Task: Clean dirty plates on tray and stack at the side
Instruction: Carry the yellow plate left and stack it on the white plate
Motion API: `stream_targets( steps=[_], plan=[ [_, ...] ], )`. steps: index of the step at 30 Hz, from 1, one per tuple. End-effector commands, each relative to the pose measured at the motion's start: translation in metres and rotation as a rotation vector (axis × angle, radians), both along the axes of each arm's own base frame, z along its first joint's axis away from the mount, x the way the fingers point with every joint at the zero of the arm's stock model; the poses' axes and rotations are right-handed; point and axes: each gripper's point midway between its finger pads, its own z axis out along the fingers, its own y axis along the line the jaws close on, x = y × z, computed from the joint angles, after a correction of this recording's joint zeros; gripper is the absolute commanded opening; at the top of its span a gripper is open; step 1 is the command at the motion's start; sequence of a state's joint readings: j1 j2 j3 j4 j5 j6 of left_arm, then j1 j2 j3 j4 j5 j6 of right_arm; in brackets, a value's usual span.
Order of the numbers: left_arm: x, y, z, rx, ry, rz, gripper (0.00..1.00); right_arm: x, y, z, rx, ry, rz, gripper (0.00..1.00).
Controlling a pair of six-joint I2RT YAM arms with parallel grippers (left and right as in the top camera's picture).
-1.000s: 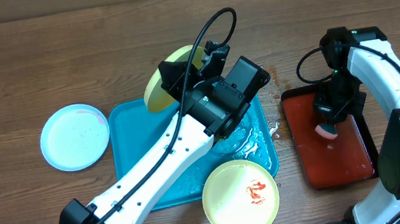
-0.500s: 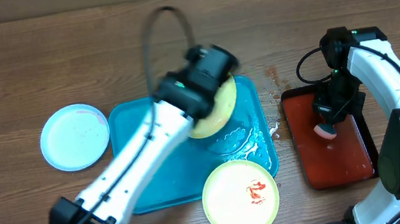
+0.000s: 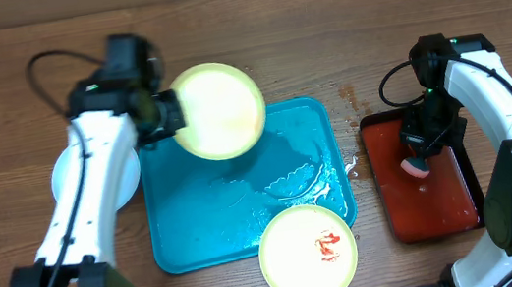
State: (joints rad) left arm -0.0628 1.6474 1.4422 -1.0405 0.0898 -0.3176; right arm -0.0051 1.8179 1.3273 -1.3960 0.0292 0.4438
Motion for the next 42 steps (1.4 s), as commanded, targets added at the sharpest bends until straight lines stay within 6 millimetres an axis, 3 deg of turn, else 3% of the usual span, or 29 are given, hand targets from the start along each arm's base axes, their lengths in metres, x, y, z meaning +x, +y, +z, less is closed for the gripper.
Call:
stream_targets(
  steps=[1,9,13,17,26,28,37,42],
  plan=[
    [-0.023,0.017,0.003,-0.125,-0.026,0.092,0.05,0.002,0.001,0.005,0.006,-0.024,0.0,0.04],
    [-0.088,0.102,-0.024,-0.181,-0.115,0.432,0.05,0.002,0.001,0.005,0.006,-0.025,0.0,0.04],
    [-0.103,0.143,-0.042,-0.169,-0.108,0.562,0.04,0.002,0.001,0.005,0.007,-0.026,0.0,0.04],
    [-0.104,0.172,-0.061,-0.184,-0.08,0.659,0.04,0.002,0.001,0.005,0.009,-0.025,-0.001,0.04],
    [-0.111,0.196,-0.132,-0.257,0.103,0.836,0.04,0.0,0.001,0.006,0.009,-0.016,0.002,0.04],
    [-0.11,0.201,-0.138,-0.258,0.111,0.85,0.04,-0.001,0.001,0.006,0.01,-0.012,0.002,0.04],
    [-0.091,0.222,-0.121,-0.218,0.059,0.854,0.04,-0.004,0.001,0.007,0.01,0.0,0.002,0.04],
    [-0.093,0.239,-0.11,-0.139,0.067,0.894,0.06,-0.007,0.001,0.007,0.01,0.011,0.003,0.04]
  ],
)
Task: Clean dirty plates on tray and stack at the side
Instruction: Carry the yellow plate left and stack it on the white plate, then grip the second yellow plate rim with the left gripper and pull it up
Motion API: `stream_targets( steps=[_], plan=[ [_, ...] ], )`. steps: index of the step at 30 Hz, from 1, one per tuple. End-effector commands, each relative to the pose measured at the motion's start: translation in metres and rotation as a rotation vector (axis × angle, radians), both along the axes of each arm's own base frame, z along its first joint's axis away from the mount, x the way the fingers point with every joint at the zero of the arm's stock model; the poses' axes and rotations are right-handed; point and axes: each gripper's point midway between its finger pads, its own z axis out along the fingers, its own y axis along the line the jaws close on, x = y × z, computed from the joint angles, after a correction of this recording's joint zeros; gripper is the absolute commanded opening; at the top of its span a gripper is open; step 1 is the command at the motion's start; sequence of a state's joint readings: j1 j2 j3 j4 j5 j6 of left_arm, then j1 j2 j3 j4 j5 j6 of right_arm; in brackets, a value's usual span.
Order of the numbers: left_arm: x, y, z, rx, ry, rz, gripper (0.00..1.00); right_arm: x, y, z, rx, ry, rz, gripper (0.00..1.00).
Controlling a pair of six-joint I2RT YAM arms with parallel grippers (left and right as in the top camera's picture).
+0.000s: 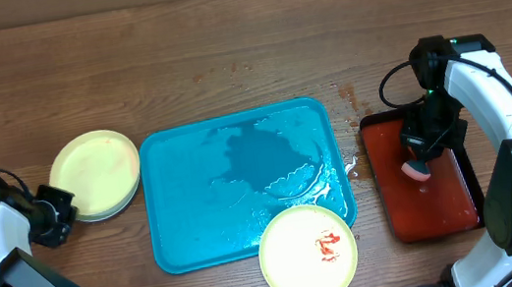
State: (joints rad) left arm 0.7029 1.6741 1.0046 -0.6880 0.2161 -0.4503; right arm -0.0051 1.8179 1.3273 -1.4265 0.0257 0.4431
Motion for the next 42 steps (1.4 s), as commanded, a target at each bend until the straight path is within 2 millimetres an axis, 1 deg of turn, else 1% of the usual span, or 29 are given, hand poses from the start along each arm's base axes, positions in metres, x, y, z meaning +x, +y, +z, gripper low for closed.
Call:
stream_targets(
  steps=[1,2,4,5,6,9,11,14,15,17,18,20,22,24,25,27,29,31,33,36,37,40,42],
  plan=[
    [0.001,0.018,0.01,0.058,0.023,0.032,0.08,0.001,0.0,0.005,0.006,-0.02,0.003,0.04],
    [0.002,0.018,0.012,0.061,0.024,0.017,0.13,0.001,0.0,0.005,0.006,-0.021,0.003,0.04],
    [0.0,0.017,0.012,0.062,0.033,0.002,0.29,0.001,0.0,0.005,0.006,-0.023,0.003,0.04],
    [0.0,0.016,0.012,0.062,0.035,-0.009,0.33,0.001,0.0,0.005,0.006,-0.023,0.003,0.04],
    [-0.002,0.015,0.012,0.059,0.04,-0.014,0.34,0.001,0.0,0.005,0.006,-0.023,0.003,0.04],
    [-0.003,0.012,0.013,0.053,0.046,-0.035,0.27,0.001,0.0,0.005,0.006,-0.023,0.003,0.04],
    [0.002,0.009,0.02,0.054,0.034,-0.048,0.28,0.001,0.0,0.005,0.006,-0.023,0.003,0.04],
    [0.015,0.002,0.04,0.084,0.003,-0.098,0.29,0.001,0.0,0.005,0.006,-0.023,0.002,0.04],
    [0.022,-0.004,0.053,0.106,-0.02,-0.136,0.28,0.001,0.0,0.005,0.006,-0.024,0.002,0.04],
    [0.035,-0.017,0.073,0.14,-0.056,-0.208,0.29,0.002,0.0,0.005,0.006,-0.024,0.002,0.04],
    [0.042,-0.027,0.084,0.162,-0.079,-0.262,0.29,0.002,0.0,0.005,0.006,-0.025,0.002,0.04],
    [0.056,-0.055,0.102,0.2,-0.12,-0.393,0.33,0.002,0.0,0.005,0.006,-0.026,0.002,0.04],
    [0.066,-0.092,0.112,0.22,-0.145,-0.563,0.36,0.002,0.0,0.005,0.006,-0.026,0.002,0.04],
    [0.068,-0.138,0.111,0.207,-0.146,-0.759,0.37,0.002,0.0,0.005,0.006,-0.026,0.002,0.04],
    [0.065,-0.165,0.107,0.19,-0.135,-0.872,0.38,0.002,0.0,0.005,0.006,-0.025,0.003,0.04],
    [0.055,-0.206,0.099,0.151,-0.111,-1.044,0.36,0.001,0.0,0.005,0.006,-0.023,0.003,0.04],
    [0.038,-0.245,0.089,0.122,-0.059,-1.203,0.34,0.0,0.0,0.005,0.006,-0.019,0.003,0.04],
    [0.025,-0.276,0.08,0.106,-0.032,-1.31,0.34,0.0,0.0,0.005,0.006,-0.018,0.003,0.04],
    [0.011,-0.303,0.074,0.094,-0.016,-1.385,0.35,0.0,0.0,0.005,0.006,-0.018,0.003,0.04],
    [-0.011,-0.333,0.068,0.078,0.007,-1.475,0.38,0.0,0.001,0.005,0.007,-0.017,0.002,0.04],
    [-0.022,-0.345,0.063,0.071,0.019,-1.522,0.39,0.0,0.001,0.005,0.007,-0.018,0.002,0.04],
    [-0.049,-0.36,0.049,0.054,0.073,-1.578,0.38,0.0,0.001,0.005,0.007,-0.018,0.002,0.04],
    [-0.068,-0.363,0.038,0.043,0.122,-1.605,0.38,0.0,0.001,0.005,0.007,-0.018,0.002,0.04]
  ],
)
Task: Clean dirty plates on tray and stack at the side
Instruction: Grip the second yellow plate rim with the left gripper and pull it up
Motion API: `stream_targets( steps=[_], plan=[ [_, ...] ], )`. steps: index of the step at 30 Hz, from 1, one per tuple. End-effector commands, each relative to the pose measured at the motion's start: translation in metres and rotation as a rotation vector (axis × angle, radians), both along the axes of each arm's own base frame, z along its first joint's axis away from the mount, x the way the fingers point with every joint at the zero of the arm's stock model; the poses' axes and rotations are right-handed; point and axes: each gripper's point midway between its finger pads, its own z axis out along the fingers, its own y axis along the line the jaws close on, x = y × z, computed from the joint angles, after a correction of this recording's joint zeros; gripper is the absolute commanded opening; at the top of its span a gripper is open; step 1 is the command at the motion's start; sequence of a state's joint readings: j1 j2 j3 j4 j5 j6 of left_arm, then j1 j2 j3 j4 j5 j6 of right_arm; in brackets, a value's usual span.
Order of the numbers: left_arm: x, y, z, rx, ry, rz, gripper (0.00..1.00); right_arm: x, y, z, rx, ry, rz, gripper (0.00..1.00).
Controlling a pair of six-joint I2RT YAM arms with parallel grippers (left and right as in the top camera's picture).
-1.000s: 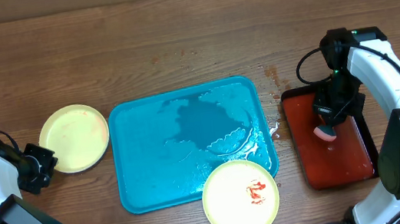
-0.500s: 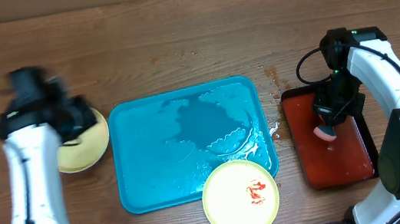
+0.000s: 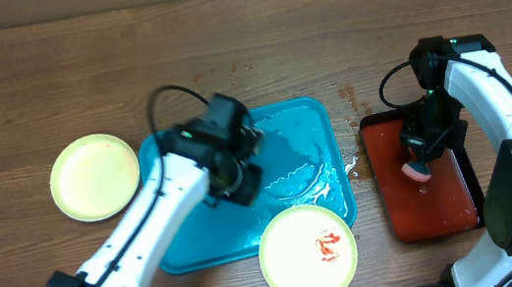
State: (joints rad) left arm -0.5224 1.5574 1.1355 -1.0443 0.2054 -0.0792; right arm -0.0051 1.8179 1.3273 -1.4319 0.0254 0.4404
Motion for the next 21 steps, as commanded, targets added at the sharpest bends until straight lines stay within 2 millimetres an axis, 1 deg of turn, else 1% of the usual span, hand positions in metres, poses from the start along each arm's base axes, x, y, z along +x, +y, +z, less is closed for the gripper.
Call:
stream_targets(
  steps=[1,4,6,9,11,15,18,21],
  plan=[
    [-0.037,-0.004,-0.025,0.05,0.092,-0.031,0.38,0.001,0.0,0.005,0.005,-0.023,0.0,0.04],
    [-0.06,-0.002,-0.043,0.083,0.133,-0.056,0.38,0.001,0.001,0.005,0.009,-0.023,-0.001,0.04],
    [-0.069,0.0,-0.055,0.089,0.148,-0.067,0.38,0.002,0.006,0.005,0.042,-0.028,0.018,0.04],
    [-0.078,0.001,-0.066,0.09,0.157,-0.082,0.39,0.004,0.012,0.005,0.083,-0.035,0.029,0.04],
    [-0.08,0.0,-0.069,0.082,0.157,-0.086,0.39,0.004,0.012,0.005,0.083,-0.037,0.028,0.04],
    [-0.079,-0.005,-0.069,0.061,0.15,-0.09,0.39,0.004,0.012,0.005,0.083,-0.037,0.028,0.04],
    [-0.079,-0.011,-0.068,0.028,0.158,-0.093,0.38,0.004,0.012,0.005,0.083,-0.036,0.028,0.04],
    [-0.082,-0.014,-0.067,0.01,0.171,-0.094,0.34,0.004,0.012,0.005,0.083,-0.036,0.028,0.04]
  ],
)
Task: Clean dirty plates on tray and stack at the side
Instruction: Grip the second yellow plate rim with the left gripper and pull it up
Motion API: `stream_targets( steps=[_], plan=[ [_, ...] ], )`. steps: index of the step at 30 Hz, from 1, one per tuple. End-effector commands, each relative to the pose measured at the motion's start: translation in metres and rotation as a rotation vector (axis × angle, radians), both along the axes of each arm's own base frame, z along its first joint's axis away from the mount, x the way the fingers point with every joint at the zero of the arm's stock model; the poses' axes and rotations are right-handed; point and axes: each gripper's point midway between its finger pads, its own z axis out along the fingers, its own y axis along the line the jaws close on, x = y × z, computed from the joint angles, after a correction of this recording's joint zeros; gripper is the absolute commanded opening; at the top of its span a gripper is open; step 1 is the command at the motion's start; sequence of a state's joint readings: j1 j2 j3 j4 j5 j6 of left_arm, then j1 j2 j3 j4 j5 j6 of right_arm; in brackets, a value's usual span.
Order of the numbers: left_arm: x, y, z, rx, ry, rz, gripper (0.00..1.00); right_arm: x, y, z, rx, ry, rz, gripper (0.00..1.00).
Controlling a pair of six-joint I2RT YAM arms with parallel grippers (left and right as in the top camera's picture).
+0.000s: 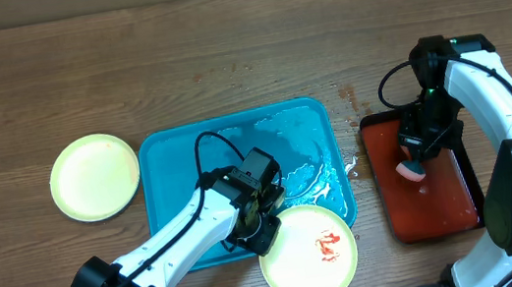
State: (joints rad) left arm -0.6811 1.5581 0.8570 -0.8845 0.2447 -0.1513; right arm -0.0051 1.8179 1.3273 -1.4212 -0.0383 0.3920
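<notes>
A dirty yellow plate (302,266) with a red stain (327,245) lies over the front right corner of the wet blue tray (180,208). My left gripper (265,227) is at that plate's left rim; the wrist hides its fingers. A clean yellow plate (95,177) lies on the table left of the tray. My right gripper (415,160) hangs over the red tray (443,208), shut on a pink sponge (407,172).
Water drops and foam (301,182) cover the blue tray's right half, and splashes mark the wood between the two trays. The left arm lies across the blue tray's front edge. The table's back edge runs along the top of the view.
My left gripper has moved from over the middle of the blue tray to the front, and is now at the stained plate's left rim. The right gripper with the sponge has barely shifted.
First my left gripper held a clean yellow plate over the tray's back left corner. Then that plate lay on the stack at the left, the gripper beside it. After that the gripper was over the tray's middle, and now it is at the stained plate.
</notes>
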Motion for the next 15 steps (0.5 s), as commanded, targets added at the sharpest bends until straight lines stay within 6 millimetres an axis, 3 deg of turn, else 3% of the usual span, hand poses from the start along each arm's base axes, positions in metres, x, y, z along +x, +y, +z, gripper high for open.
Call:
stream_targets(
  steps=[1,13,15],
  plan=[
    [-0.008,-0.007,0.0,-0.034,0.042,-0.001,0.33,0.002,0.001,0.005,0.009,-0.024,0.0,0.04],
    [-0.012,-0.018,-0.011,-0.067,0.105,0.019,0.26,0.001,0.001,0.005,0.009,-0.023,-0.001,0.04],
    [-0.013,-0.017,-0.016,-0.051,0.125,0.044,0.21,0.001,0.001,0.005,0.009,-0.023,-0.001,0.04]
  ],
)
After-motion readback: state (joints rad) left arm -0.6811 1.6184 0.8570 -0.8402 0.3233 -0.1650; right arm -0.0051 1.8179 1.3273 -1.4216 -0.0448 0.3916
